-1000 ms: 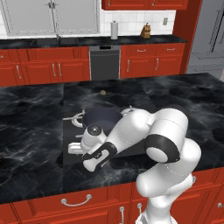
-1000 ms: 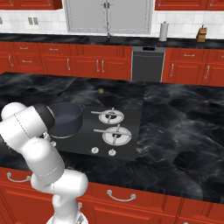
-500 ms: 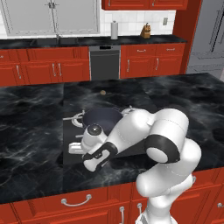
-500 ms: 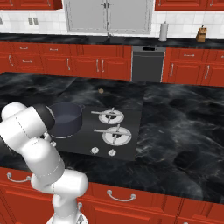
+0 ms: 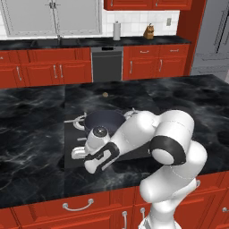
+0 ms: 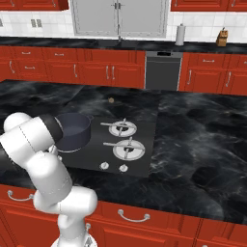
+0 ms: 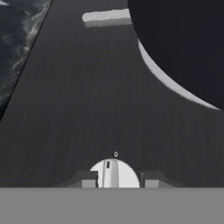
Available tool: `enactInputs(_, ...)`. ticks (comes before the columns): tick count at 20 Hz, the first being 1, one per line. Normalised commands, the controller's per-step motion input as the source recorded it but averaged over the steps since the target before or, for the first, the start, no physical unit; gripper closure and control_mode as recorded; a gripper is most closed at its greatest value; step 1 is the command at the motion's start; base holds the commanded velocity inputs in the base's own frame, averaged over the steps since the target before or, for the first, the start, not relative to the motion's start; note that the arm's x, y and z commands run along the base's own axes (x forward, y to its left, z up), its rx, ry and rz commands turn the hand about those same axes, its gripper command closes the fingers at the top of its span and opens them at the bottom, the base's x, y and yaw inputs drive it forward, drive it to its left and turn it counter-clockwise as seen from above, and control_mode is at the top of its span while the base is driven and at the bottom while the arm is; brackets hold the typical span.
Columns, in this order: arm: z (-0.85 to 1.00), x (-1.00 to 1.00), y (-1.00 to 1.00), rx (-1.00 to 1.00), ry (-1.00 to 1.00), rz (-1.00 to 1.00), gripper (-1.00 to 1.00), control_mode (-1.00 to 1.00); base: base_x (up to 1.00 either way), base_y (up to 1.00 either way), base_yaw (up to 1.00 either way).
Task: Turn on the burner for the pot on the stove. Wait thirty seconds for the pot to heat up. Then add the garlic to the pot.
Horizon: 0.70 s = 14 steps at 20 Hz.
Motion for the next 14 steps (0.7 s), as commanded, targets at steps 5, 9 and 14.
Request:
enactInputs(5,-0.06,-0.35,0.00,-0.09,0.00,0.45,1.00,-1.00,0.00,0.00,0.00)
enactInputs(9,-0.04,-0.47,0.00,-0.09,0.00,0.47,1.00,-1.00,0.00,0.00,0.00)
enactInputs(14,-0.06,-0.55,0.00,-0.13,-0.01,0.50,1.00,-1.00,0.00,0.00,0.00)
